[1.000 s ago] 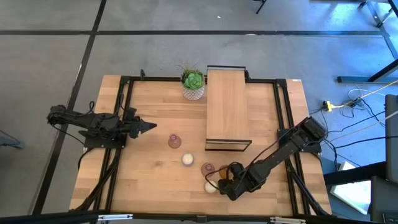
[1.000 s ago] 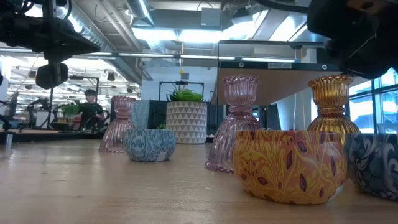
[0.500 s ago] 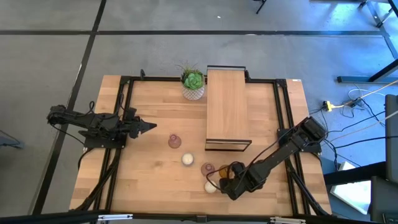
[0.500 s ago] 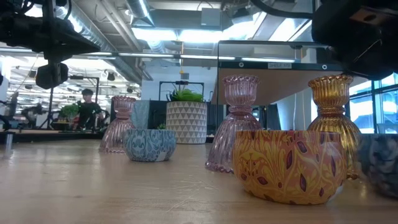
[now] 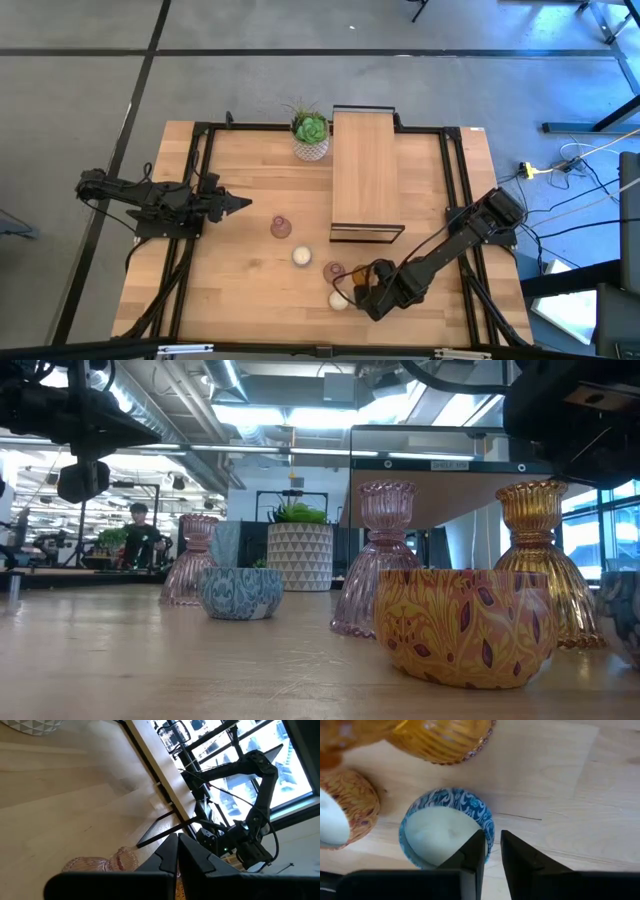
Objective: Pick & Place candle stick holders
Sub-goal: Put the bottom patterned blue scented candle on the shelf
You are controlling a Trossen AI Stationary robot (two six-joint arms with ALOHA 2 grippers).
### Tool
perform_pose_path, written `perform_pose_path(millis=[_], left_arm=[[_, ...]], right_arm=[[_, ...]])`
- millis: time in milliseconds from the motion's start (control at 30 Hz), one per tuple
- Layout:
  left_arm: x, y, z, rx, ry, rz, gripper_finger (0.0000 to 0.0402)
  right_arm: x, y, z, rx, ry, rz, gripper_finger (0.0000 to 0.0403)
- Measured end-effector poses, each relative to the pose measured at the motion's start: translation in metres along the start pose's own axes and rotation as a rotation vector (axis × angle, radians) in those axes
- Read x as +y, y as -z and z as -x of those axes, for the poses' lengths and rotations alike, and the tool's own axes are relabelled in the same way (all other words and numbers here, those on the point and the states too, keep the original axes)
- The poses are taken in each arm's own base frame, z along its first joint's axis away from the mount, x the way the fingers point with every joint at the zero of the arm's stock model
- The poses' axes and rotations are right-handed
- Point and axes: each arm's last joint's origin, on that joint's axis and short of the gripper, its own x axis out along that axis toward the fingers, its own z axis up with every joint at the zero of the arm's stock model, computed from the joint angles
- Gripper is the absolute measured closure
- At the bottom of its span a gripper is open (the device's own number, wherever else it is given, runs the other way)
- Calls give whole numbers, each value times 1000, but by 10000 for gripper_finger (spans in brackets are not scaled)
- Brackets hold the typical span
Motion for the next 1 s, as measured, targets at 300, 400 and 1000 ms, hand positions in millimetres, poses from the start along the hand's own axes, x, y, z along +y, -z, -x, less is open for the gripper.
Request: perform_pose_path(millis=[300, 400, 1000], left_arm=[[0, 0, 0, 0, 0, -8, 395], [0, 0, 0, 0, 0, -8, 395], [2, 1, 0, -4, -24, -42, 395]], right_arm=[[-1, -1, 0, -6, 9, -33, 367], [0, 0, 0, -2, 5, -32, 393], [33, 20, 69, 139, 12, 99, 402]])
